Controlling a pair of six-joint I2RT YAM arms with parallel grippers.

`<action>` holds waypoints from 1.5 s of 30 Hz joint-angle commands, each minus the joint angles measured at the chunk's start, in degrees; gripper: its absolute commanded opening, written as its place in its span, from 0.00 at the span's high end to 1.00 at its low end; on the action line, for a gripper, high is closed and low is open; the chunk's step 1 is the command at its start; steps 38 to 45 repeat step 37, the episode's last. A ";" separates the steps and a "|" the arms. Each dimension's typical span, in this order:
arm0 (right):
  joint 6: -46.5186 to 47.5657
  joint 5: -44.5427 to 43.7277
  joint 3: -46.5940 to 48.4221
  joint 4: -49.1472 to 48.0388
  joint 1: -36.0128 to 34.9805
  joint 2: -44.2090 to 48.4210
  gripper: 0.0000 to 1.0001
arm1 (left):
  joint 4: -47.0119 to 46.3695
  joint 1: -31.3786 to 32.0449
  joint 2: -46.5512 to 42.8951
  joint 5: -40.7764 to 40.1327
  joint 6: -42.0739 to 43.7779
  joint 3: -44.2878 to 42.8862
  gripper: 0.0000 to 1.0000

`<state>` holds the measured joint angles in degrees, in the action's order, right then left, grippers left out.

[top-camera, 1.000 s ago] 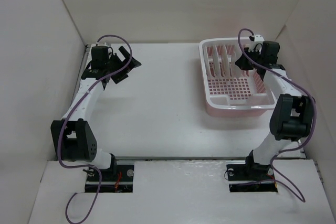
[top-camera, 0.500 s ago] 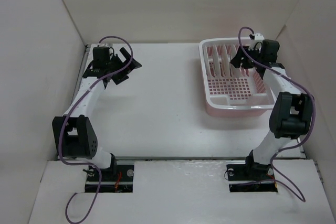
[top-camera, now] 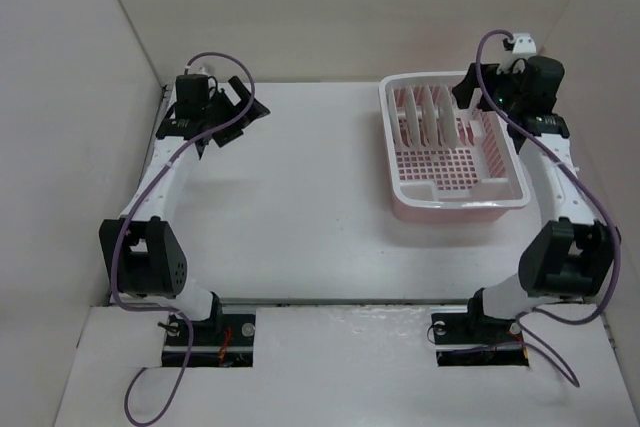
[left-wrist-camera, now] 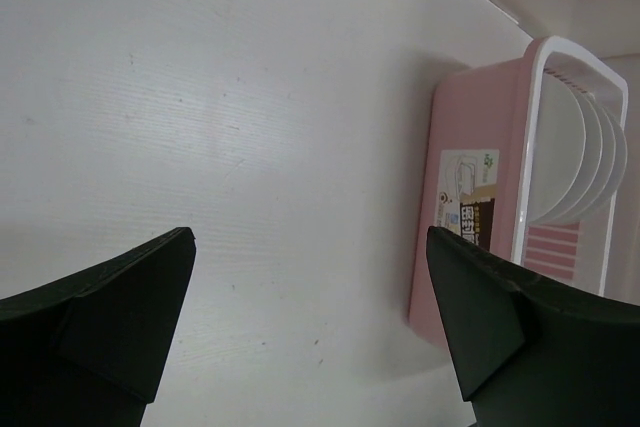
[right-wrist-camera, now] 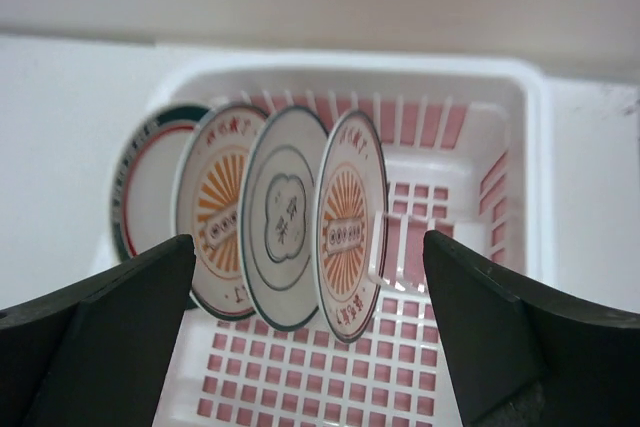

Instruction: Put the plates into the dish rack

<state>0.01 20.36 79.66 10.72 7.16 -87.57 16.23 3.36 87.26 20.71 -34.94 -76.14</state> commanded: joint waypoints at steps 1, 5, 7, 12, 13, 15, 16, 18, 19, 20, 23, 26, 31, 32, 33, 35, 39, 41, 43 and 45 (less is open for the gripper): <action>-3.60 -3.57 2.09 1.05 0.14 8.43 0.00 | 1.00 2.00 -1.13 -3.91 3.12 -5.67 0.00; -4.14 -12.43 0.94 5.61 -4.60 17.49 0.00 | 3.45 2.53 -4.90 -9.71 4.44 -7.53 0.00; -4.14 -18.14 1.55 8.51 -8.38 20.93 0.00 | 4.07 2.53 -8.31 -11.30 4.44 -8.06 0.00; -7.99 -29.57 0.76 18.01 -14.28 34.53 0.00 | 1.53 2.53 -19.47 -12.01 1.72 -1.40 0.00; -8.01 -31.07 0.07 19.24 -14.28 36.49 0.00 | 0.83 2.53 -24.72 -12.01 0.67 0.19 0.00; -9.23 -32.48 0.06 23.35 -14.28 41.66 0.00 | 3.52 2.53 -27.32 -13.05 -0.83 0.12 0.00; -9.24 -32.49 0.06 24.69 -14.28 43.17 0.00 | 6.07 3.06 -27.32 -15.50 -1.53 -0.58 0.00; -9.24 -31.09 0.76 28.89 -14.28 45.46 0.00 | 9.35 3.06 -30.21 -16.66 -2.06 1.15 0.00; -9.24 -31.08 0.76 30.40 -14.28 47.12 0.00 | 10.04 3.06 -31.53 -17.19 -2.06 1.95 0.00; -9.24 -31.69 1.55 31.72 -14.28 47.84 0.00 | 10.05 3.06 -32.85 -18.59 -1.54 2.65 0.00; -7.92 -33.45 2.34 36.20 -14.80 49.25 0.00 | 10.75 4.11 -36.02 -21.57 -0.84 2.32 0.00; -7.92 -34.95 2.34 38.05 -15.42 51.70 0.00 | 12.77 5.60 -36.55 -24.30 -0.83 -2.25 0.00; -8.45 -36.09 2.34 38.76 -15.42 54.00 0.00 | 14.01 8.06 -36.55 -28.44 0.57 -7.09 0.00; -8.45 -36.09 3.13 39.37 -15.42 54.00 0.00 | 14.01 8.07 -36.55 -28.97 0.57 -7.09 0.00; -8.45 -36.09 3.14 40.07 -15.42 54.00 0.00 | 14.01 8.07 -36.55 -28.97 0.57 -7.09 0.00; -8.45 -37.75 3.84 40.08 -15.42 54.00 0.00 | 13.48 8.07 -37.17 -28.97 0.57 -6.04 0.00; -8.45 -37.76 4.37 40.78 -15.42 54.00 0.00 | 13.48 8.07 -37.17 -28.36 0.57 -5.25 0.00; -8.45 -37.76 4.37 40.78 -15.42 54.00 0.00 | 13.48 8.07 -37.17 -28.36 0.57 -5.25 0.00; -8.45 -37.76 4.37 40.78 -15.42 54.00 0.00 | 13.48 8.07 -37.17 -28.36 0.57 -5.25 0.00; -8.45 -37.76 4.37 40.78 -15.42 54.00 0.00 | 13.48 8.07 -37.17 -28.36 0.57 -5.25 0.00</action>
